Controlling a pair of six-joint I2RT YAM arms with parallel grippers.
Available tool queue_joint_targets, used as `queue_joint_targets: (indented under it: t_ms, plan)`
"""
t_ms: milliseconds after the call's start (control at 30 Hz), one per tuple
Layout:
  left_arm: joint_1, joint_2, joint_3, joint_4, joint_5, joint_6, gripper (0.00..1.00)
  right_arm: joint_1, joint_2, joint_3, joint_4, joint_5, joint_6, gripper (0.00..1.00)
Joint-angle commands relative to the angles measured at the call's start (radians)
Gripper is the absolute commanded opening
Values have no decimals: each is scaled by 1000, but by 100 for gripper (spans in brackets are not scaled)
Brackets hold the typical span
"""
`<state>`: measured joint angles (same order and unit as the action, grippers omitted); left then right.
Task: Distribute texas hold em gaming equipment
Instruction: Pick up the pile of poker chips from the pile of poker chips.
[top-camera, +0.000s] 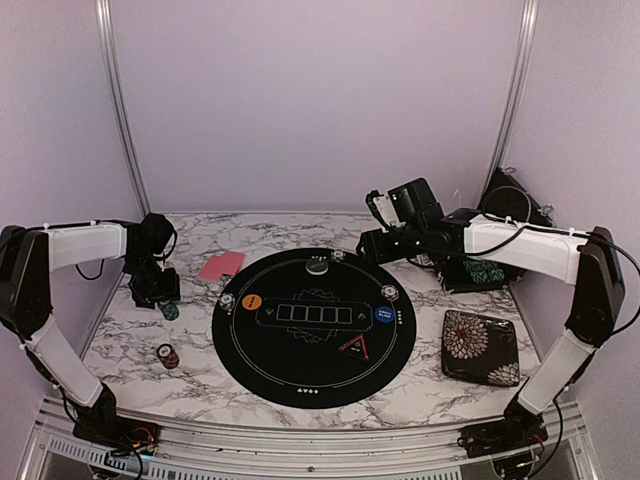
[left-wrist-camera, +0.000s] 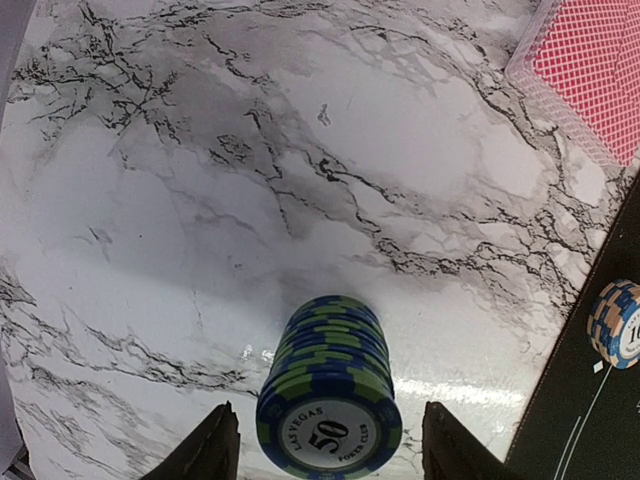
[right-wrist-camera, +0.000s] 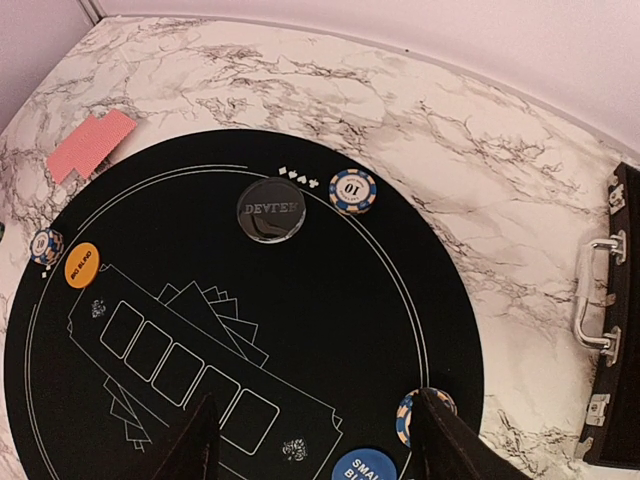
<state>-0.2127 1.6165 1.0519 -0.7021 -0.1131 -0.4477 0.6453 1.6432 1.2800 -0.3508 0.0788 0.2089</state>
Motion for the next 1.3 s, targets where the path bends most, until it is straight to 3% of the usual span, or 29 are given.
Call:
queue_joint_targets:
  t_ms: [0, 1267]
  plan:
    - [7, 16, 28, 9, 5, 12, 63, -9, -8, 8, 21, -2, 1, 63]
    - [7, 61, 45, 9, -3, 25, 53, -15, -5, 7, 18, -2, 3, 63]
